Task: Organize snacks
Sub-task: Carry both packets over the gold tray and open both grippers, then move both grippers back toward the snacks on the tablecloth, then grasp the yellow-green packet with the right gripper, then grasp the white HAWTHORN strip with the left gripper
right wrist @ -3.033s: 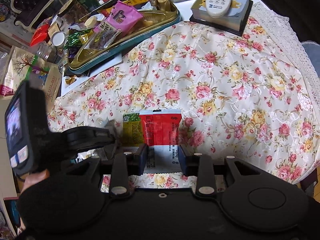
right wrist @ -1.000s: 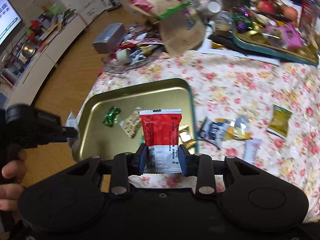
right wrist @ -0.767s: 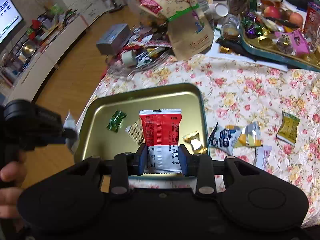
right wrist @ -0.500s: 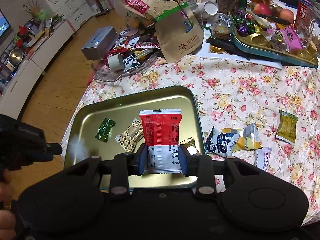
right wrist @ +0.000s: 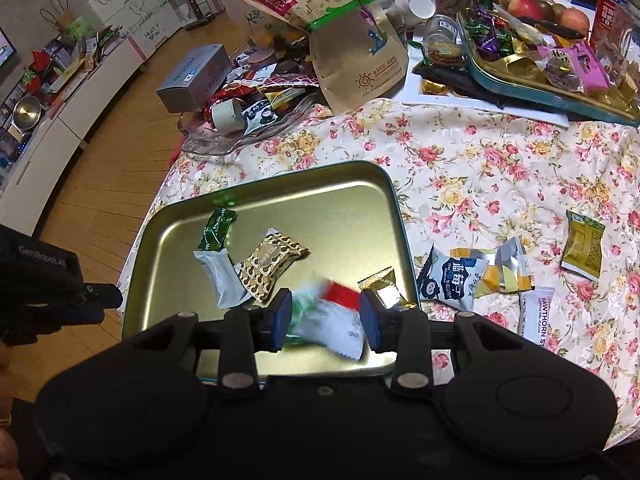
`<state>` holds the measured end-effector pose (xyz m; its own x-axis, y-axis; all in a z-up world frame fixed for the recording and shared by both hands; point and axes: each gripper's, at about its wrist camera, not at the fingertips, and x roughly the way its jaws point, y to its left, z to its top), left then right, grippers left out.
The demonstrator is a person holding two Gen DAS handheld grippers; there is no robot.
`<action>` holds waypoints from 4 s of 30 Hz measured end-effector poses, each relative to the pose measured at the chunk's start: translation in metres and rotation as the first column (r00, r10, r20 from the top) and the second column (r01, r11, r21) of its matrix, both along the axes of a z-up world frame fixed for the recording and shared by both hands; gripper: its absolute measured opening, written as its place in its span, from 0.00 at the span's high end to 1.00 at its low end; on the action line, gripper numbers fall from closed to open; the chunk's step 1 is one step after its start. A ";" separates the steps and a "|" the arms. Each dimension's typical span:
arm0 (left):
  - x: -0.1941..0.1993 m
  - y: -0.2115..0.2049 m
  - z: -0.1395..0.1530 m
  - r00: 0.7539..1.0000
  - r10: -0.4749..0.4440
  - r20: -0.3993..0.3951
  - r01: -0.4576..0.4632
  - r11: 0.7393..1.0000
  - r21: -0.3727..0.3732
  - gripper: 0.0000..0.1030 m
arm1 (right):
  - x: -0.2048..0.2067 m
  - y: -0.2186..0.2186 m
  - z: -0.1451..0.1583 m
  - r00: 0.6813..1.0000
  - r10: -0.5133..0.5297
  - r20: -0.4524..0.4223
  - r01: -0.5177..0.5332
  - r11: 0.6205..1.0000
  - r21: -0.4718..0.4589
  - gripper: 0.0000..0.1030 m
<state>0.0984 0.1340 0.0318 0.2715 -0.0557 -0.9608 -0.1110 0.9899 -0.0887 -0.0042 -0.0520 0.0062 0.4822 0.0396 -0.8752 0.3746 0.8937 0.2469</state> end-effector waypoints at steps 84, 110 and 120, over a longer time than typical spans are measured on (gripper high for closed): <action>-0.024 -0.266 -0.084 0.855 -0.447 -0.263 0.464 0.886 0.000 0.72 | -0.024 -0.220 -0.110 0.865 -0.437 -0.246 0.444 0.896 -0.030 0.62; -0.074 -0.335 -0.104 0.749 -0.613 -0.252 0.606 0.787 -0.115 0.61 | -0.095 -0.274 -0.096 0.786 -0.537 -0.306 0.558 0.830 -0.023 0.63; -0.104 -0.321 -0.078 0.593 -0.792 -0.147 0.799 0.601 -0.016 0.61 | -0.102 -0.278 -0.075 0.811 -0.523 -0.263 0.550 0.835 0.035 0.63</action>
